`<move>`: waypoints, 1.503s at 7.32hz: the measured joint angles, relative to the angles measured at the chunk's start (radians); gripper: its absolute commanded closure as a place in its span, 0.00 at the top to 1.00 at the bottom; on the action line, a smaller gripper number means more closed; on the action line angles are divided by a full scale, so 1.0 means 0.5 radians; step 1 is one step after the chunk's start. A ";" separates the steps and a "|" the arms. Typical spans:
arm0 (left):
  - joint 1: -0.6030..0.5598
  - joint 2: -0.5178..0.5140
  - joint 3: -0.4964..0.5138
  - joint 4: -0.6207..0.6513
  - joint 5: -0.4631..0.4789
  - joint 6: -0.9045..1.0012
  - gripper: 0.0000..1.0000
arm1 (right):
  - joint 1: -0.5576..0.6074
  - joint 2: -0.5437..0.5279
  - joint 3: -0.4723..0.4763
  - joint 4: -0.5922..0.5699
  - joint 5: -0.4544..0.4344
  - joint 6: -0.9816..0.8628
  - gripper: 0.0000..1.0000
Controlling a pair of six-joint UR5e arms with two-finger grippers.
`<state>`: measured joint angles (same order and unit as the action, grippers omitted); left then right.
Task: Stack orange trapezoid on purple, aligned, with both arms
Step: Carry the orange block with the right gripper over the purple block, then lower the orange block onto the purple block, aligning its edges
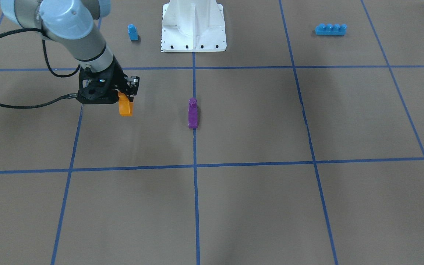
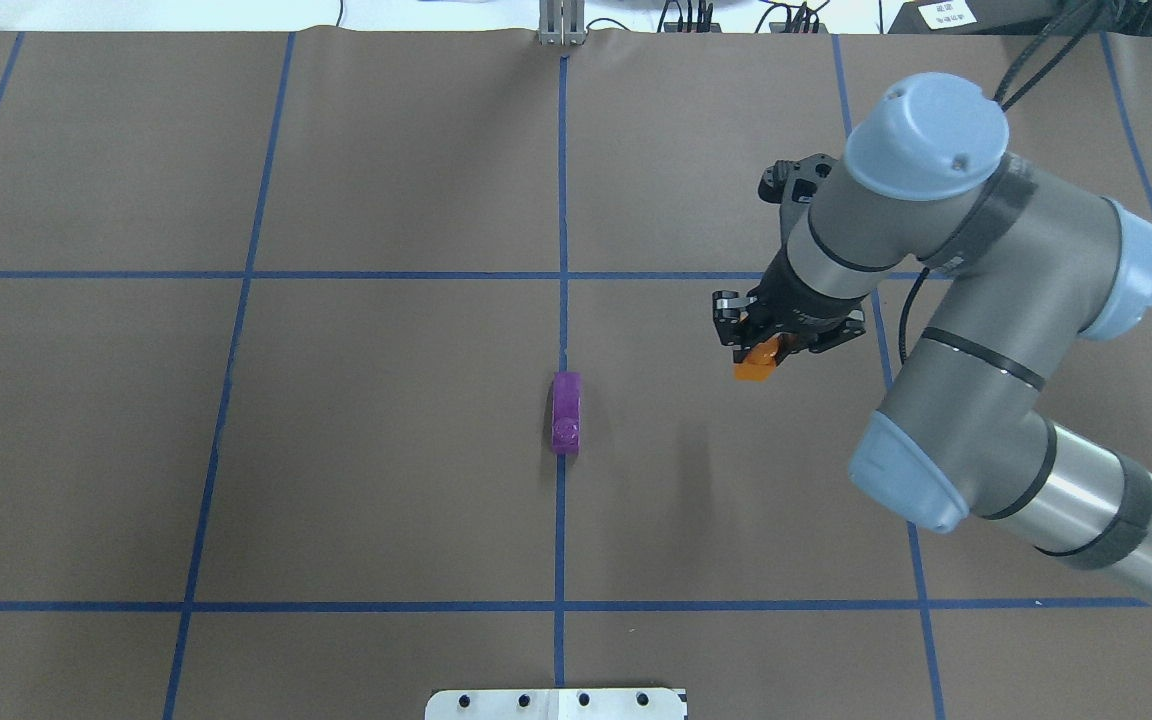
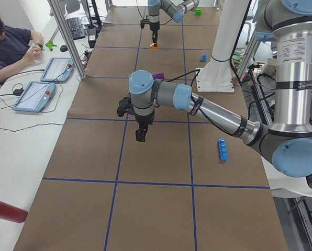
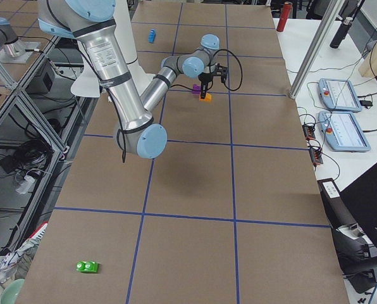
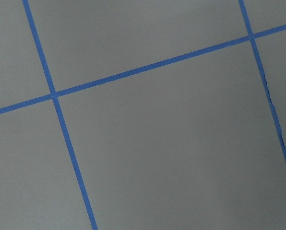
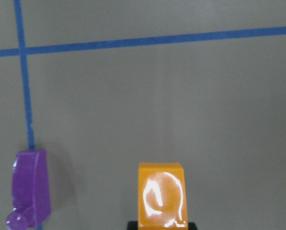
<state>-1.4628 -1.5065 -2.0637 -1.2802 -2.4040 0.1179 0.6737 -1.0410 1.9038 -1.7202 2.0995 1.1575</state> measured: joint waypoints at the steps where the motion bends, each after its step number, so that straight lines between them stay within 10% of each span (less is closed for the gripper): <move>1: -0.001 0.009 0.000 -0.003 -0.002 -0.002 1.00 | -0.089 0.120 -0.055 -0.011 -0.064 0.119 0.00; 11: 0.001 0.028 0.012 -0.001 -0.006 -0.006 1.00 | -0.445 0.599 -0.594 0.001 -0.466 0.410 0.00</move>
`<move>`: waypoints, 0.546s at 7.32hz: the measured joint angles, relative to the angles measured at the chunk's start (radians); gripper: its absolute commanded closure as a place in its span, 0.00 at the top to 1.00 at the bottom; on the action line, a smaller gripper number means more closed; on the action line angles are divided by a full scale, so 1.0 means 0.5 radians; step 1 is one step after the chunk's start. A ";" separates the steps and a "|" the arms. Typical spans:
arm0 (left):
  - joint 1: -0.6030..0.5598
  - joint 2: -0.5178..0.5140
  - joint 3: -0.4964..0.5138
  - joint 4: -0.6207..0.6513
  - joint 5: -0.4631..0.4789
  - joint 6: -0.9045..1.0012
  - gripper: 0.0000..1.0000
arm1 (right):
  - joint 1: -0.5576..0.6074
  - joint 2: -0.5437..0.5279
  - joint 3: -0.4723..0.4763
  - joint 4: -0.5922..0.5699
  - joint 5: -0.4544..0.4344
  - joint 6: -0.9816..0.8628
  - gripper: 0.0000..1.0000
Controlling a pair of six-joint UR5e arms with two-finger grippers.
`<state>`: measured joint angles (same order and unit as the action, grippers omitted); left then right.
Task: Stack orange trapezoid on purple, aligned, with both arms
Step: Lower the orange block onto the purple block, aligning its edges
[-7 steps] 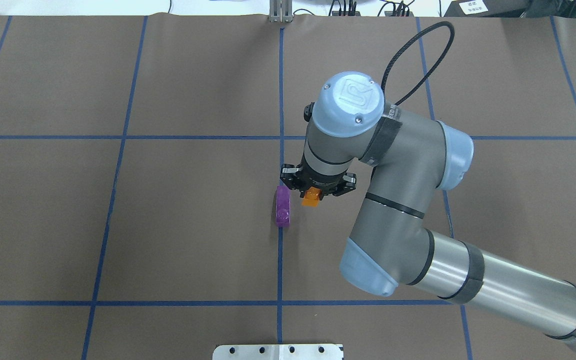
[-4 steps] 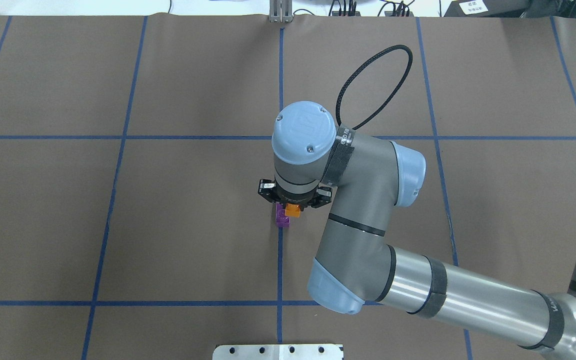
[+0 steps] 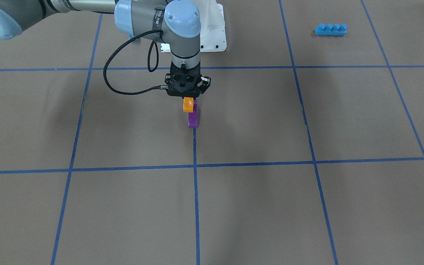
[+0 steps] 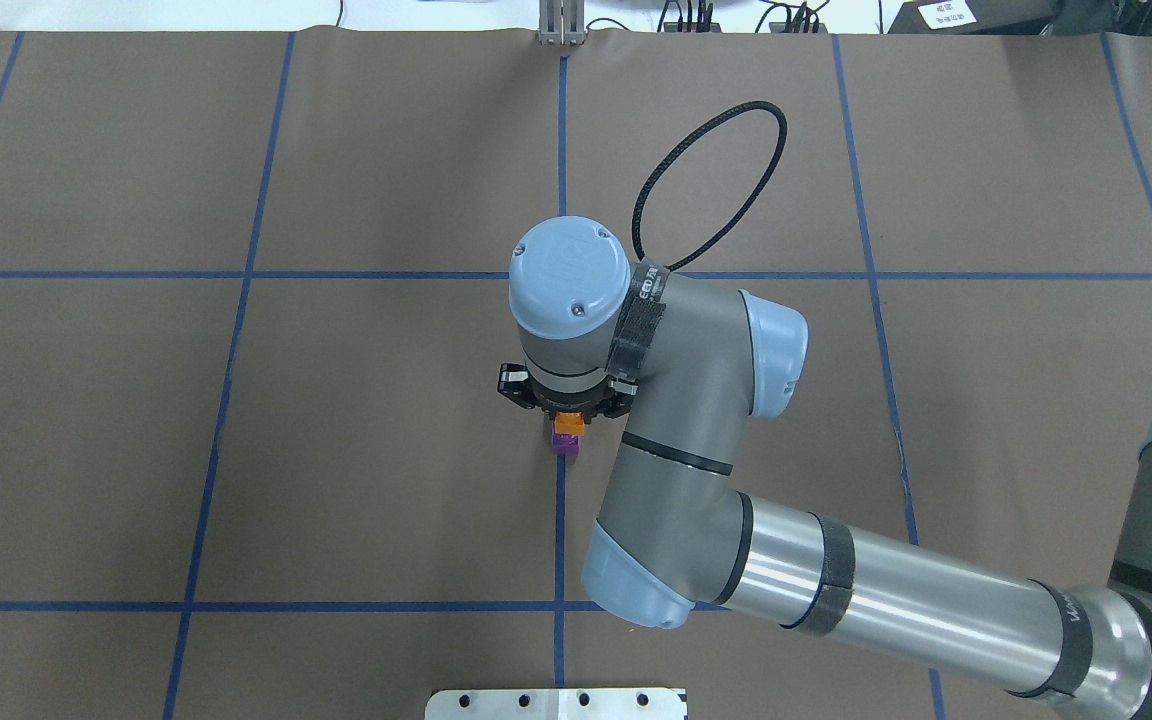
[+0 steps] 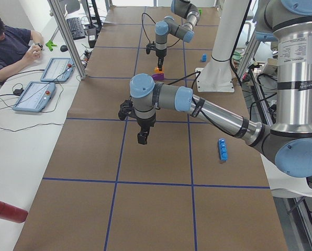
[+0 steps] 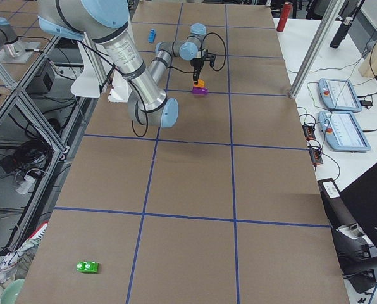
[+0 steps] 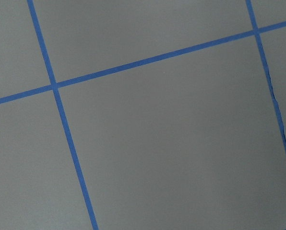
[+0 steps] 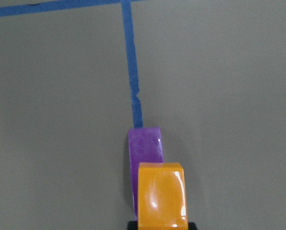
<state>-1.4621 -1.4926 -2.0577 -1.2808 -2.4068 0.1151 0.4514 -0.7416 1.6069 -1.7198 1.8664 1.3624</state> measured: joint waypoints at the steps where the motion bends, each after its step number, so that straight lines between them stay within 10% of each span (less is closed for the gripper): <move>1: 0.000 0.000 0.002 0.001 -0.001 0.000 1.00 | -0.004 0.002 -0.007 0.000 -0.012 0.000 0.00; 4: 0.001 0.000 0.011 0.002 -0.003 0.000 1.00 | -0.013 0.006 -0.013 0.000 -0.032 0.000 0.00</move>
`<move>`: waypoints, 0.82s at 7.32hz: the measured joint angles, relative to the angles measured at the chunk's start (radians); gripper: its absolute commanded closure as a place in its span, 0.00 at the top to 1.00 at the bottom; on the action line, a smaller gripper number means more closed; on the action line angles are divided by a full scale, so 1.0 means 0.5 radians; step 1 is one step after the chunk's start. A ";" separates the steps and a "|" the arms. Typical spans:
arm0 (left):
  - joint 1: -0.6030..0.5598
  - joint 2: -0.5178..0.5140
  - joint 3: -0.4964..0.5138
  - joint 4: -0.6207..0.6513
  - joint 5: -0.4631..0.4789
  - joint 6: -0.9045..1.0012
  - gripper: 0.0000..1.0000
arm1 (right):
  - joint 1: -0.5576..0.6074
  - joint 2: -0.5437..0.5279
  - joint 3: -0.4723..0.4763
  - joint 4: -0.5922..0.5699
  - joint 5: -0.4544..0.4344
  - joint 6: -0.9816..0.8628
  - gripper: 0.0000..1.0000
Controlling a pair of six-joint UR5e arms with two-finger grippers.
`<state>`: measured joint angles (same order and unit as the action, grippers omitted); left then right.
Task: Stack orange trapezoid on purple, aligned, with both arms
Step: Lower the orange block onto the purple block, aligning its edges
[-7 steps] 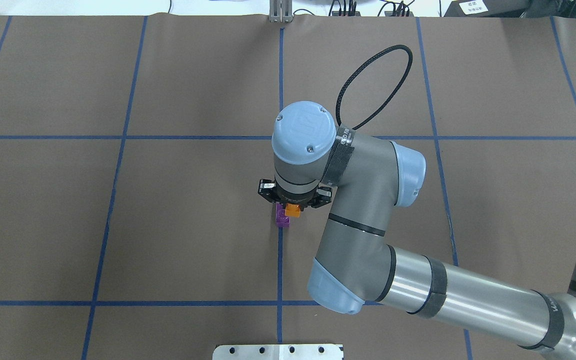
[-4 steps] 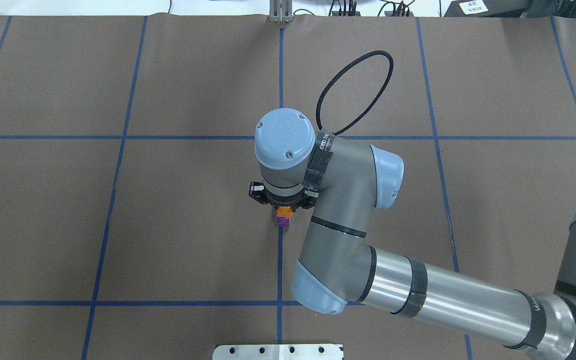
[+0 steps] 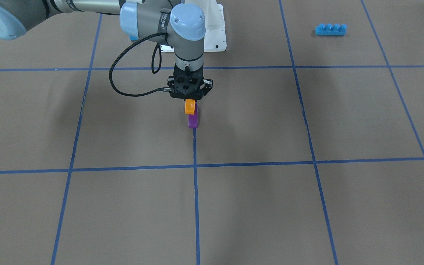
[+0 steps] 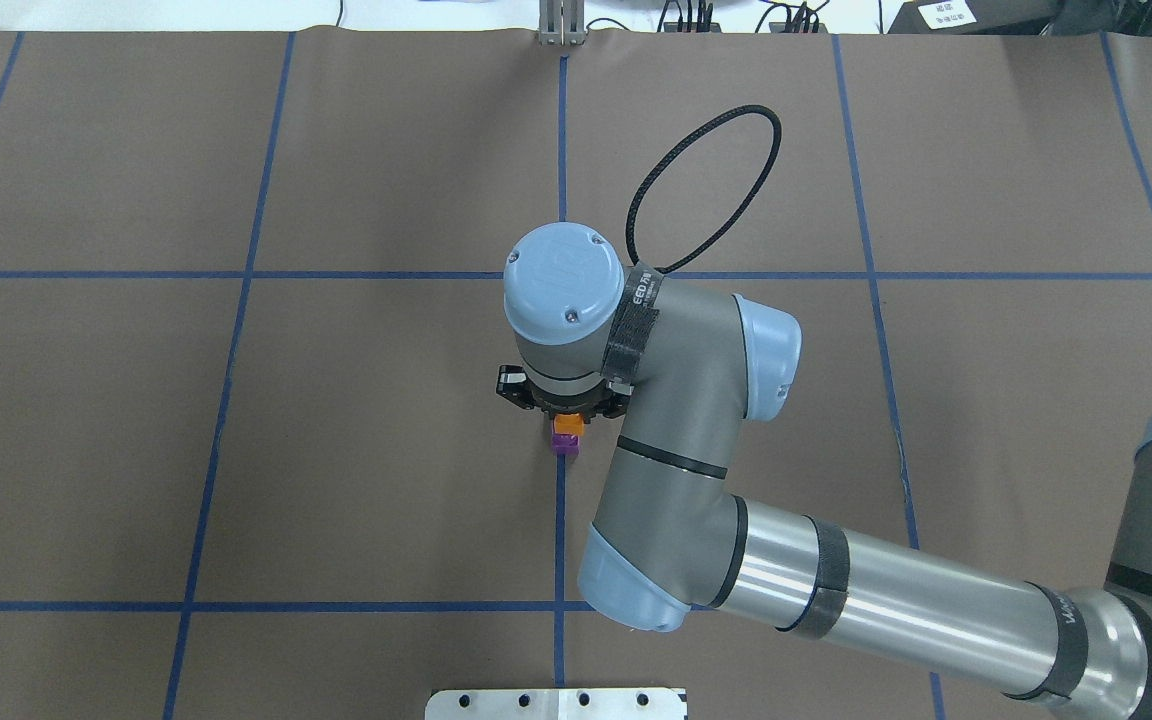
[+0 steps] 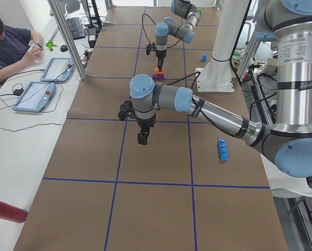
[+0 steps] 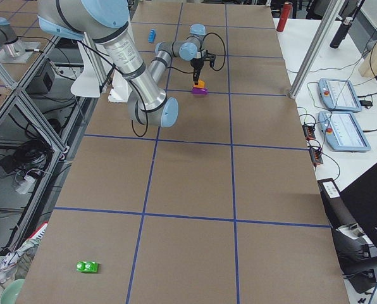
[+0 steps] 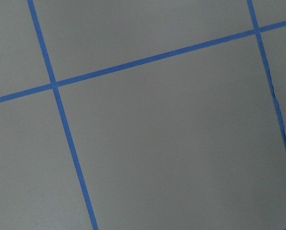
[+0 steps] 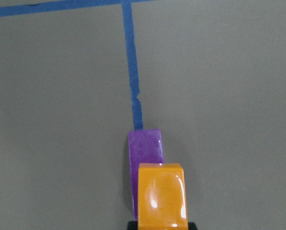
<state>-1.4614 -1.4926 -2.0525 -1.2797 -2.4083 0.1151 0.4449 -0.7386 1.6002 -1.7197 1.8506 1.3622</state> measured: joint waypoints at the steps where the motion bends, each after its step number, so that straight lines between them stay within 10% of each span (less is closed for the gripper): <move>1: 0.001 0.000 0.005 -0.001 -0.003 0.000 1.00 | -0.003 0.000 0.000 0.000 -0.001 0.000 0.00; 6: 0.001 0.000 0.018 -0.005 -0.058 0.000 1.00 | -0.009 0.004 -0.001 0.000 -0.003 0.000 0.00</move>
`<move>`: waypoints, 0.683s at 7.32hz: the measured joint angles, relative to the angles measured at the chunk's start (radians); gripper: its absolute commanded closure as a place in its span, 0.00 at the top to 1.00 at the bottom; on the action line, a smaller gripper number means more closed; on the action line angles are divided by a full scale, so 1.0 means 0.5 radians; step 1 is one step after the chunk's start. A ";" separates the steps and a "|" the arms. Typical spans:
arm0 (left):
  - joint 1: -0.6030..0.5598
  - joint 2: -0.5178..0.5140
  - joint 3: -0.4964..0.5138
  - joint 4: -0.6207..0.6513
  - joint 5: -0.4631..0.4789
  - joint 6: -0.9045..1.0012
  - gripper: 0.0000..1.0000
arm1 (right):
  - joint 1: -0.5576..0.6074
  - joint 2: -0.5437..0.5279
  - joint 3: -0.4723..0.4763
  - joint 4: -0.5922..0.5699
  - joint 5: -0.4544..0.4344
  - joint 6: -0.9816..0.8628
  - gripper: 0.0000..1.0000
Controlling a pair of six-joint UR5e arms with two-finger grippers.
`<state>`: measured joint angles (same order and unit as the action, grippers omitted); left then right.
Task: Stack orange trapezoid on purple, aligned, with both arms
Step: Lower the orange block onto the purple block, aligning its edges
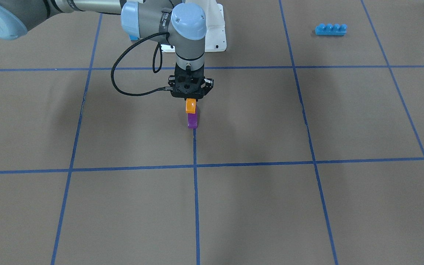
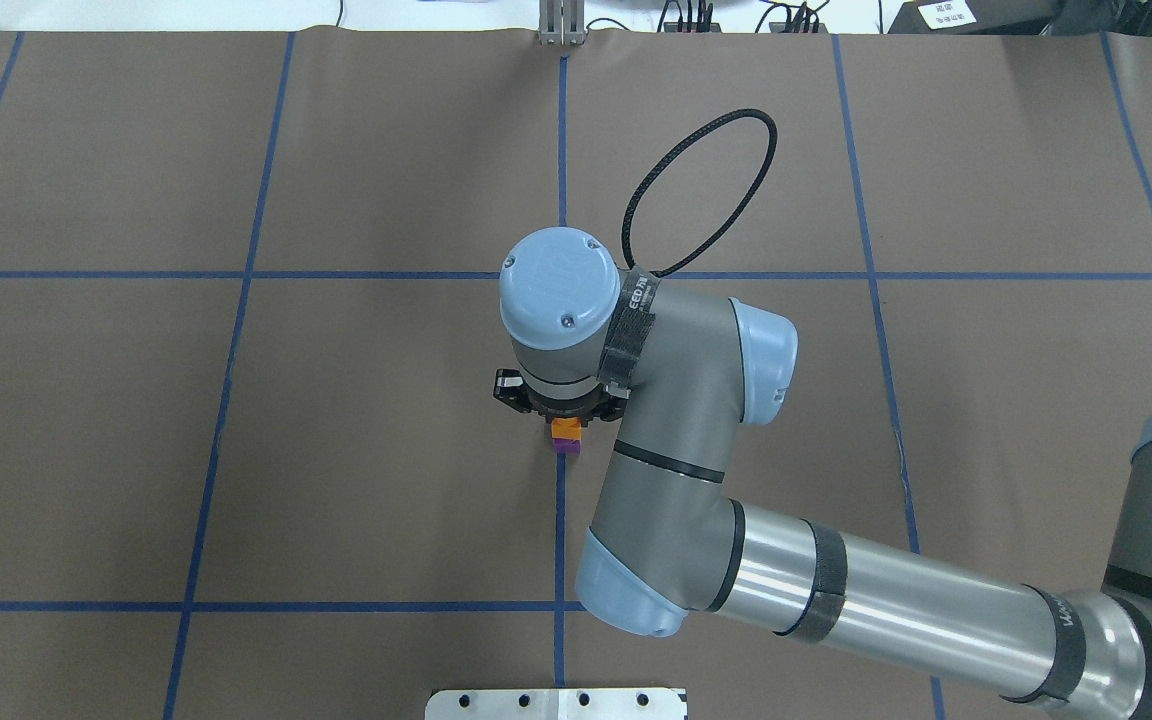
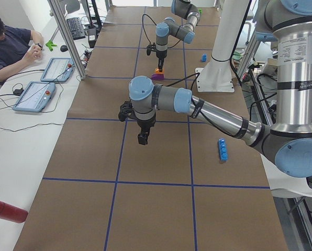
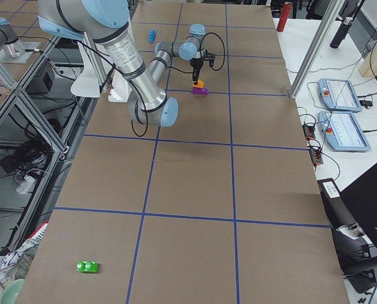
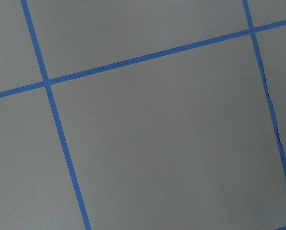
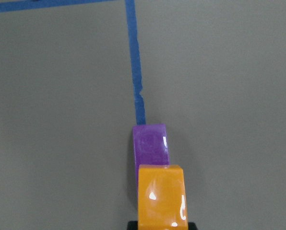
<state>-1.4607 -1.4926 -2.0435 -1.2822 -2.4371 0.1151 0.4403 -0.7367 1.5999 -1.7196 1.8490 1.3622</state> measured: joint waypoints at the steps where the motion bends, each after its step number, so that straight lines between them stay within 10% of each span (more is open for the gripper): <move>1: 0.000 0.000 0.000 0.000 0.000 0.000 1.00 | -0.005 -0.001 -0.003 0.000 -0.009 0.000 0.00; 5: 0.001 0.000 0.003 0.000 -0.001 0.001 1.00 | -0.031 0.000 -0.037 0.006 -0.048 -0.003 0.00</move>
<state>-1.4603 -1.4926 -2.0418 -1.2820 -2.4375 0.1157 0.4249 -0.7369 1.5816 -1.7164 1.8252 1.3609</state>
